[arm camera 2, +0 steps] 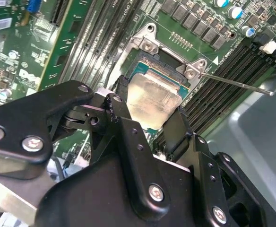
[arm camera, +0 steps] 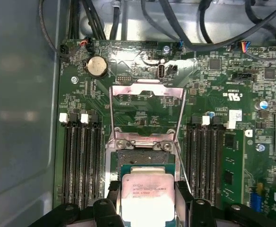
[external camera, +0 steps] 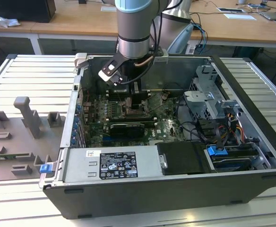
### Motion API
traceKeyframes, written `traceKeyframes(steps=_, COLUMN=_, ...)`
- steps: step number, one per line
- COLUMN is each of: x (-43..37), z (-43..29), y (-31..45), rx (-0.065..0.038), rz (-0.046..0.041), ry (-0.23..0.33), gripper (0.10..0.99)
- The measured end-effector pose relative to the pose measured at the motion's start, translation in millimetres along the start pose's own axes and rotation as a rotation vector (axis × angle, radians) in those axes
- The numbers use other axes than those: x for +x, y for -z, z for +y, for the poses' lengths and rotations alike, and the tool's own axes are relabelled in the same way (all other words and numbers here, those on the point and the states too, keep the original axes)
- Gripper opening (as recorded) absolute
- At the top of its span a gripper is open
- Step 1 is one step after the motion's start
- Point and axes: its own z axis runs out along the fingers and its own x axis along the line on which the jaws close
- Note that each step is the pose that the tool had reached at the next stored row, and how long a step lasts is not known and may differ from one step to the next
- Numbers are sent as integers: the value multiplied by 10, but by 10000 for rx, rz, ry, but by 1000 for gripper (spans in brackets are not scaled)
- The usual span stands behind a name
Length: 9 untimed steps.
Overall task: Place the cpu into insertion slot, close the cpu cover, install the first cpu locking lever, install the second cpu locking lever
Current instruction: 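Place the cpu into insertion slot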
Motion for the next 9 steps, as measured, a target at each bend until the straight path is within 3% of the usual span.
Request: traceKeyframes(steps=9, x=41, z=-11, y=-111, rx=1, rz=-5, ry=-67, gripper=541)
